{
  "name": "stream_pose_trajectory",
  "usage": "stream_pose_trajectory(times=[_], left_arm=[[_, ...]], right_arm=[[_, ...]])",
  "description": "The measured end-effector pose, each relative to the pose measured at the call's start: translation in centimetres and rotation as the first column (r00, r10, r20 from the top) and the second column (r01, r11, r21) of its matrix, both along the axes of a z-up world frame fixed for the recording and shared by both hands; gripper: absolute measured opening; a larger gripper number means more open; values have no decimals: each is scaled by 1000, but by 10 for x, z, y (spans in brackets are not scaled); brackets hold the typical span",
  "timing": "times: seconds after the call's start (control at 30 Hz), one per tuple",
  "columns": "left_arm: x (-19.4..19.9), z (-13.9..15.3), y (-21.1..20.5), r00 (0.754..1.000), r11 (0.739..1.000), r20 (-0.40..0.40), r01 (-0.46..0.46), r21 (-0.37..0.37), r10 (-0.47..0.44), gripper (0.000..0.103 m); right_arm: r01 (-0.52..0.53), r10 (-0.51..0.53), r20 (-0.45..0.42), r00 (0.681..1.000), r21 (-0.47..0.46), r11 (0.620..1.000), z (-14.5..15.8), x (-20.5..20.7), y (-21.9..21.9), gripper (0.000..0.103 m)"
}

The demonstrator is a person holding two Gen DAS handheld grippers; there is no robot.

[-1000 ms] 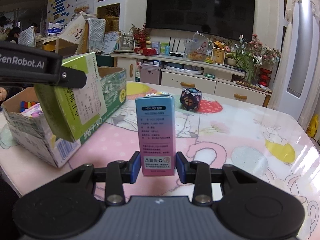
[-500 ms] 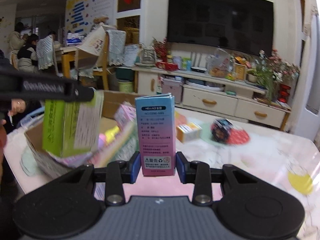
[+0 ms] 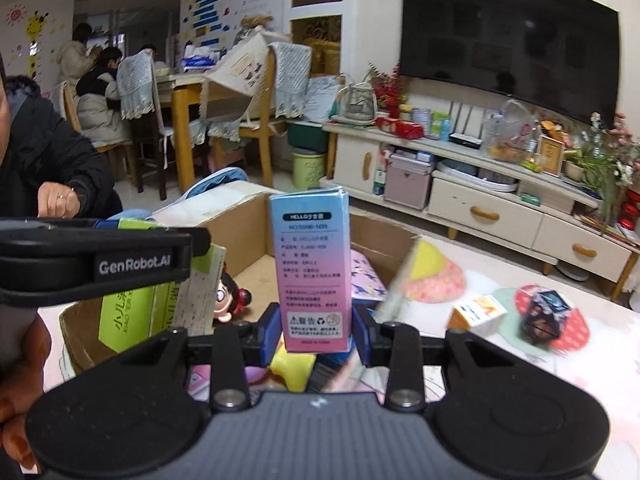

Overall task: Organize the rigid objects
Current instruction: 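Lift the green and blue-and-pink boxes and carry them over the cardboard box, then lower both boxes into the cardboard box and open both grippers, then withdraw both grippers toward the medicine box and the polyhedron cube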

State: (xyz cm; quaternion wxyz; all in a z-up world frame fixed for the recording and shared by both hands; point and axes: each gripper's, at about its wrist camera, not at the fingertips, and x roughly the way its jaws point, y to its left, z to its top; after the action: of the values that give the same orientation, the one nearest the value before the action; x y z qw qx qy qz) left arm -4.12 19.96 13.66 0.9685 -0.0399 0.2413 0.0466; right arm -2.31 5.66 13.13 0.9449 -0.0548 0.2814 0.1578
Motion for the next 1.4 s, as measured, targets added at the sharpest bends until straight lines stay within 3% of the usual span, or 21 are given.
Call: stream_pose_trajectory(times=[0.17,0.4,0.5,0.63,0.83,1.4], left_arm=[[2,-1,-2,1000,1000,-13,-5,-3,5,63],[-2,1,-3,1000,1000,-6,-5,15,5,101],[-5,5,-6,1000,1000,3,0,29,-1,103],[-3,6,-7,1000,999,-4,12,32,-12,103],[-5,6,-15,999,998,-8,40,47,-40,103],[-15,6,-32,991,987,20,133,94,-136,103]], right_arm=[[-21,21,-15,1000,-24,999,-7,5,10,37],[-27,28,16,999,-50,998,-8,-4,9,44],[-10,11,25,1000,-35,999,-7,-9,1,51],[40,-39,59,997,-9,999,-4,-16,-13,71],[127,-129,91,988,23,992,-5,-27,-40,79],[311,-320,65,945,120,943,-30,-46,-114,80]])
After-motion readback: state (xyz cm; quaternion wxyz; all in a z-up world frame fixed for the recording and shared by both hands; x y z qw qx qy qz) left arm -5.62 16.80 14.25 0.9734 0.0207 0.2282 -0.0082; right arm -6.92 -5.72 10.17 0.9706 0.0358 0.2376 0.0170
